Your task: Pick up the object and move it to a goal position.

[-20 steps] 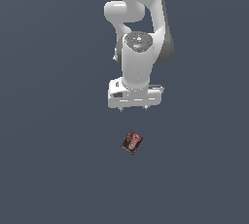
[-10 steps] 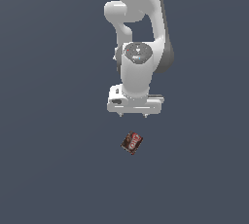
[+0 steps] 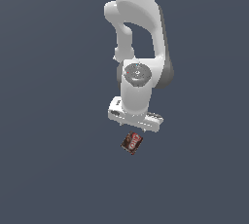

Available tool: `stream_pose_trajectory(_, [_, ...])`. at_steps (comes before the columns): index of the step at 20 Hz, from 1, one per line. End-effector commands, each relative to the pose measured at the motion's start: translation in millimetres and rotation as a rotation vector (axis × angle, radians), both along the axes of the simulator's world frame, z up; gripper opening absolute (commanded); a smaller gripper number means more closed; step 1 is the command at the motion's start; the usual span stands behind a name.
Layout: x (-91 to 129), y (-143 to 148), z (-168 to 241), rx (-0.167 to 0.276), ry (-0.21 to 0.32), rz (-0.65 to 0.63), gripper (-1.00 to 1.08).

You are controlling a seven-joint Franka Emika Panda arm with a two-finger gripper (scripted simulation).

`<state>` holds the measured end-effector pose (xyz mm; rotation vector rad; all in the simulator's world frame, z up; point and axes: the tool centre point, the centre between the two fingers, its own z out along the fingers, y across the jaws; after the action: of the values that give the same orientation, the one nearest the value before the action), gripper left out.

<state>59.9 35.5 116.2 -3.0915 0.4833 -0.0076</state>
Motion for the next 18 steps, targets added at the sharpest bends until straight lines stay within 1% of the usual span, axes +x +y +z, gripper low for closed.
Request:
stream_pose_trajectory(1, [8.2,0.0,-11.1,-0.001,0.002,-0.069,1.00])
stream_pose_trajectory(9, [25.3,0.3,-37.9,-0.007,0.007,-0.227,1.00])
stream_pose_trajectory(13, [29.7,0.5,-45.8,-0.009,0.008,-0.271,1.00])
stream_pose_trajectory(18, [32.1,0.7,-50.2,-0.010,0.008,-0.295,1.00])
